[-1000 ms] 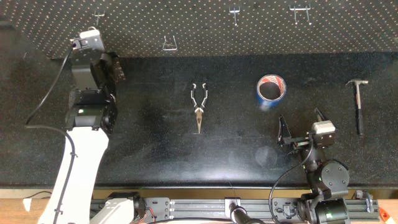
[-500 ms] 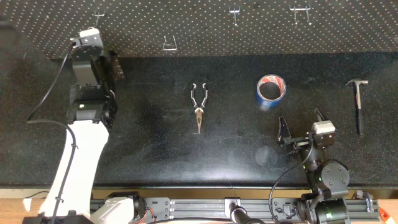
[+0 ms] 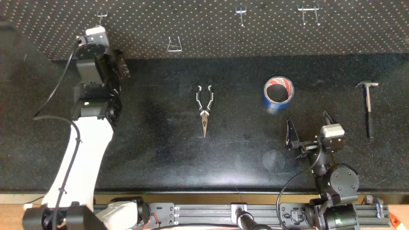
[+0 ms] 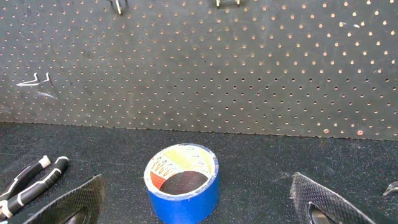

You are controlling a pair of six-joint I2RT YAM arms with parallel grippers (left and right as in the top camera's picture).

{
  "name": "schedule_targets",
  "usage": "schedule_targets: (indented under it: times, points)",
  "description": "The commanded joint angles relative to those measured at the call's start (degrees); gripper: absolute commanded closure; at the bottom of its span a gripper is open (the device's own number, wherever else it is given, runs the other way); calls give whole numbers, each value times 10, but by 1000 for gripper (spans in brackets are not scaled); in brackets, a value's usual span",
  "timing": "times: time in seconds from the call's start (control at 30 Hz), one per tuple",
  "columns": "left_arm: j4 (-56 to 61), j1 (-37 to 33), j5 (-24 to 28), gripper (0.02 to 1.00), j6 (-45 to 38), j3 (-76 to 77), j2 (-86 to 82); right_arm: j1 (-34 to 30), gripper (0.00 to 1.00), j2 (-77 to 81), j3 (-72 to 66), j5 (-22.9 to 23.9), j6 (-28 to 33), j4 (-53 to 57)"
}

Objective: Place Tools Onto Pegboard

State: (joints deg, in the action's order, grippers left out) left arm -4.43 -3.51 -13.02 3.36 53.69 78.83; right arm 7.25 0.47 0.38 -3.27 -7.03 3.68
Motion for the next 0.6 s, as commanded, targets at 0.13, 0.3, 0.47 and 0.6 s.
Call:
schedule_targets:
  times: [0.13, 0.3, 0.47, 0.6]
  points:
    - [57, -3, 8, 991, 7, -2, 22, 4, 25, -4, -2, 3, -4, 3]
    - [72, -3, 6, 180, 2, -2, 39, 4, 25, -4, -2, 3, -4, 3]
    - [-10, 2, -82, 23, -45, -2, -10, 4, 25, -4, -2, 3, -4, 3]
    - [-242, 77, -73, 25, -42, -2, -163, 4, 25, -4, -2, 3, -4, 3]
